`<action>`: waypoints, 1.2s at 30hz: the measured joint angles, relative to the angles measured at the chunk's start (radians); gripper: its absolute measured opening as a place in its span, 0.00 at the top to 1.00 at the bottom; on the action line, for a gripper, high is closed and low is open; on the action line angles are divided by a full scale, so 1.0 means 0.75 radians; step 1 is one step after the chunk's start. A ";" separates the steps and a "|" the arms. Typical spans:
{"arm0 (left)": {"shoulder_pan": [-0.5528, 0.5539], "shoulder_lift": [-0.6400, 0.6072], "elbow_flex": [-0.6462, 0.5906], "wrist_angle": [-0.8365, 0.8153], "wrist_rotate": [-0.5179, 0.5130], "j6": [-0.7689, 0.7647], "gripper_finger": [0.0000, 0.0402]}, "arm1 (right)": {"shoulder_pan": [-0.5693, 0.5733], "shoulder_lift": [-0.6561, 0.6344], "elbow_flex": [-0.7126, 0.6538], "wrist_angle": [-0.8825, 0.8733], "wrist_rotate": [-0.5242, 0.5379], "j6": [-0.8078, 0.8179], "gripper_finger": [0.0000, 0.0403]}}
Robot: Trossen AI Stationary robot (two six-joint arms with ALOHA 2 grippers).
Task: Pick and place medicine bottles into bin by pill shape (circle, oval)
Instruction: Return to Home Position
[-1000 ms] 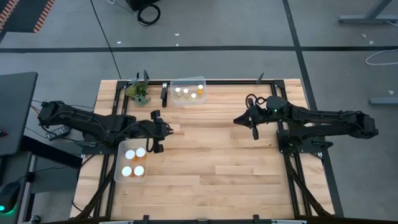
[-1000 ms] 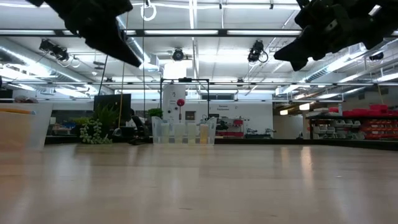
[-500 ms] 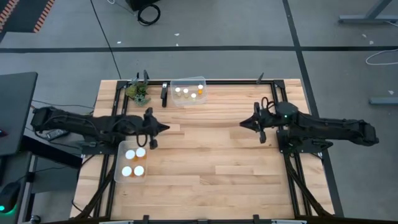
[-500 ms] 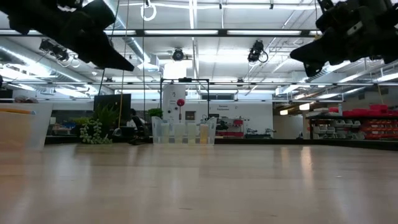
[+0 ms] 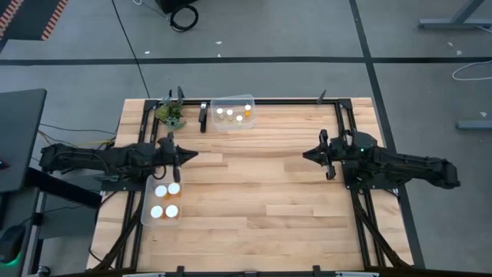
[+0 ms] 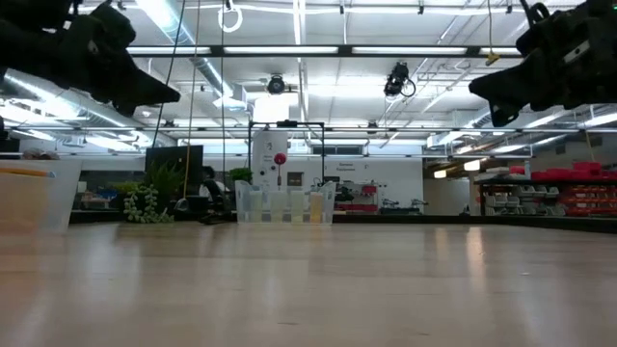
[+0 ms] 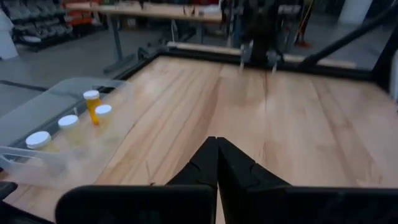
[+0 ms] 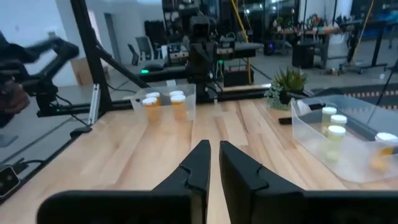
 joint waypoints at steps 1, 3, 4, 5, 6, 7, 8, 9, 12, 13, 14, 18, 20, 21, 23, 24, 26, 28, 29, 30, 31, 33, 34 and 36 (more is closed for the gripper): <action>-0.001 -0.040 -0.021 0.008 0.001 -0.003 0.99 | 0.000 -0.026 -0.010 0.000 -0.004 0.000 0.90; -0.011 -0.116 -0.061 0.028 0.000 -0.002 0.99 | 0.000 -0.084 -0.022 -0.002 -0.004 0.000 0.90; -0.018 -0.152 -0.078 0.028 0.001 0.005 0.99 | 0.000 -0.111 -0.024 -0.004 -0.005 0.000 0.90; -0.026 -0.187 -0.094 0.027 0.001 0.014 0.99 | 0.000 -0.137 -0.026 -0.003 -0.005 0.000 0.90; -0.032 -0.219 -0.112 0.031 0.001 0.021 0.99 | 0.000 -0.162 -0.032 -0.005 -0.006 0.001 0.90; -0.035 -0.253 -0.132 0.036 0.002 0.033 0.99 | 0.000 -0.185 -0.037 -0.010 -0.007 0.006 0.90; -0.040 -0.284 -0.151 0.037 0.002 0.038 0.98 | 0.000 -0.207 -0.041 -0.012 -0.007 0.015 0.90; -0.043 -0.320 -0.176 0.041 0.000 0.039 0.99 | 0.000 -0.227 -0.045 -0.011 -0.006 0.025 0.90; -0.057 -0.411 -0.236 0.042 0.010 0.039 0.99 | 0.000 -0.273 -0.066 -0.012 0.013 0.041 0.90; -0.063 -0.439 -0.246 0.055 0.013 0.041 0.99 | 0.000 -0.283 -0.067 -0.027 0.026 0.042 0.90; -0.069 -0.461 -0.250 0.060 0.017 0.042 0.99 | 0.000 -0.289 -0.067 -0.032 0.042 0.042 0.90; -0.090 -0.499 -0.249 0.055 0.032 0.077 0.99 | 0.000 -0.290 -0.067 -0.029 0.058 0.059 0.90; -0.097 -0.502 -0.249 0.053 0.037 0.080 0.99 | 0.000 -0.290 -0.067 -0.030 0.058 0.070 0.90; -0.102 -0.500 -0.249 0.052 0.041 0.080 0.99 | 0.000 -0.290 -0.067 -0.030 0.058 0.073 0.90; -0.113 -0.502 -0.250 0.049 0.059 0.083 0.99 | 0.004 -0.290 -0.067 -0.026 0.058 0.090 0.90; -0.118 -0.501 -0.249 0.046 0.067 0.090 0.99 | 0.006 -0.290 -0.067 -0.027 0.058 0.104 0.90; -0.123 -0.501 -0.250 0.047 0.067 0.108 0.98 | 0.007 -0.290 -0.067 -0.026 0.091 0.127 0.90; -0.121 -0.500 -0.250 0.053 0.063 0.108 0.98 | 0.006 -0.290 -0.067 -0.026 0.176 0.174 0.90; -0.120 -0.500 -0.251 0.057 0.063 0.096 0.98 | 0.006 -0.287 -0.067 -0.027 0.207 0.198 0.90; -0.120 -0.500 -0.251 0.058 0.062 0.059 0.98 | 0.006 -0.283 -0.067 -0.033 0.227 0.215 0.90; -0.120 -0.500 -0.252 0.058 0.063 0.008 0.98 | 0.006 -0.281 -0.067 -0.043 0.237 0.219 0.90; -0.120 -0.499 -0.252 0.059 0.063 -0.081 0.97 | 0.006 -0.278 -0.067 -0.046 0.238 0.205 0.90; -0.120 -0.500 -0.252 0.059 0.063 -0.116 0.96 | 0.006 -0.277 -0.067 -0.049 0.238 0.199 0.90; -0.120 -0.499 -0.252 0.059 0.063 -0.178 0.96 | 0.006 -0.277 -0.067 -0.049 0.238 0.192 0.90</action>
